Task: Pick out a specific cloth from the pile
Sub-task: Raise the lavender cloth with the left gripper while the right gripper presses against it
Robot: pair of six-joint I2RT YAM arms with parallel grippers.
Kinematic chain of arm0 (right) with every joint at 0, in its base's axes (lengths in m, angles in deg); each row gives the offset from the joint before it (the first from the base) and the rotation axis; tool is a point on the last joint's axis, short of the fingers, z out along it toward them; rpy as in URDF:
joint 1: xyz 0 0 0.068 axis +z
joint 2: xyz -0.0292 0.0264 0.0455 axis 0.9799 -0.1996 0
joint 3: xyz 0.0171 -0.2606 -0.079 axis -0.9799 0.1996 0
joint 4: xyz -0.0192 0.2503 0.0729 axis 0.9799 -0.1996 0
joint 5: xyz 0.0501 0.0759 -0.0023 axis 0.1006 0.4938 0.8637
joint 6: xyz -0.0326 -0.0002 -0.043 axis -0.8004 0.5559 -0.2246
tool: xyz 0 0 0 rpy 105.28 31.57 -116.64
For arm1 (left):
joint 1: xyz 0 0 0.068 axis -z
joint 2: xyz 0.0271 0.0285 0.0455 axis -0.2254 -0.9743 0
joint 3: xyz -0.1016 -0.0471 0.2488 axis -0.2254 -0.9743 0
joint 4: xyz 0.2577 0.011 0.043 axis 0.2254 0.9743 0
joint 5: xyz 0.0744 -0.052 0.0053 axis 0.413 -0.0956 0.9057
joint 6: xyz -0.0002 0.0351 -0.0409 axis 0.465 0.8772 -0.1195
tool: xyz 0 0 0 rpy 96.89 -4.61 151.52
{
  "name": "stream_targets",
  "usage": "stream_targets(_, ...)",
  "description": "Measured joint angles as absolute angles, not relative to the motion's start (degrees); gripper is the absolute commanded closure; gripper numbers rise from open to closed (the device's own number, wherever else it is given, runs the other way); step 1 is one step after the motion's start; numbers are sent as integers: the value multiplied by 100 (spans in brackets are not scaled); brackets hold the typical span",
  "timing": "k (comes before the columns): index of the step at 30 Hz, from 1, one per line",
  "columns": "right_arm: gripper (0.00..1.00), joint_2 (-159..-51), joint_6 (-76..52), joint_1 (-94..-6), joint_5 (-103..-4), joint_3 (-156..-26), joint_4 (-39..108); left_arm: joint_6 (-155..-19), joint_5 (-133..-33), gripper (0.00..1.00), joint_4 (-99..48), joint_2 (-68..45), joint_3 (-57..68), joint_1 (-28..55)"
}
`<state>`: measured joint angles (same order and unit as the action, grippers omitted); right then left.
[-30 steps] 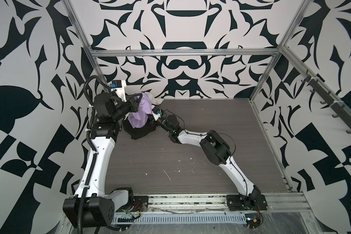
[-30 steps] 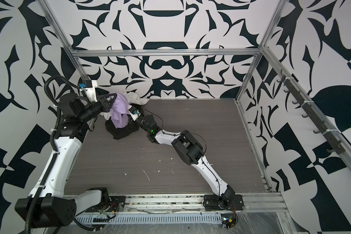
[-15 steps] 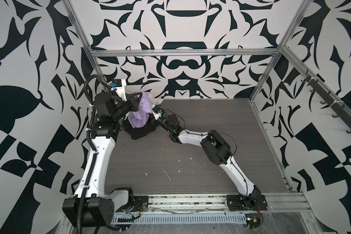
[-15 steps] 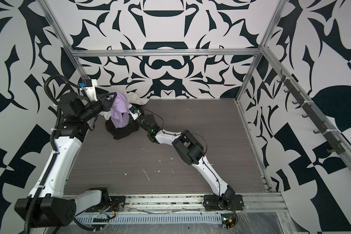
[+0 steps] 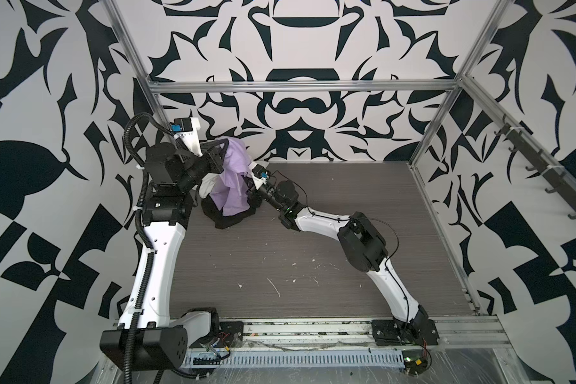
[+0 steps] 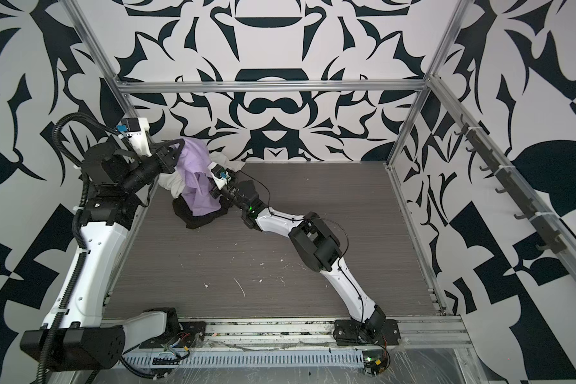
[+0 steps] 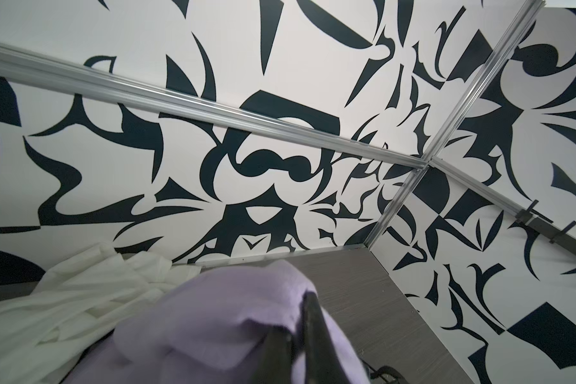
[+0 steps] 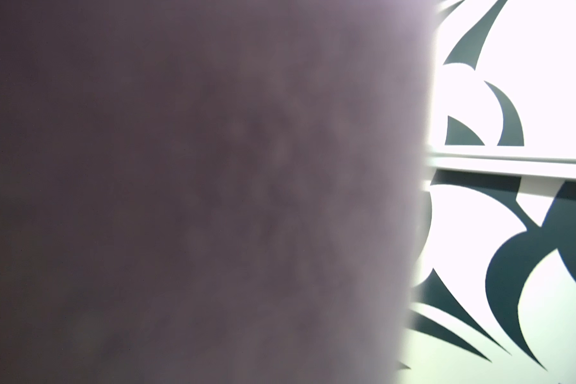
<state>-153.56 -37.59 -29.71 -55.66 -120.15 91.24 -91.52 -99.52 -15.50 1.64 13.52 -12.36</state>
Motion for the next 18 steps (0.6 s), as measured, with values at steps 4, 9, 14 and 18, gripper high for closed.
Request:
stream_targets(4, 100, -15259, -3761, -2973, -5513, -12063, 9078, -9167, -9958, 100, -1555, 164, 1494, -1232)
stream_targets(9, 100, -15126, -3761, -2973, -5452, -12107, 9008, -9213, -9976, 100, -1555, 162, 1636, -1225)
stream_targets(14, 100, -15017, -3781, -2978, -5408, -12201, 8967, -9305, -10026, 100, -1553, 158, 1835, -1195)
stream_targets(18, 100, -14927, -3787, -2997, -5369, -12292, 8912, -9351, -10046, 100, -1548, 127, 2038, -1092)
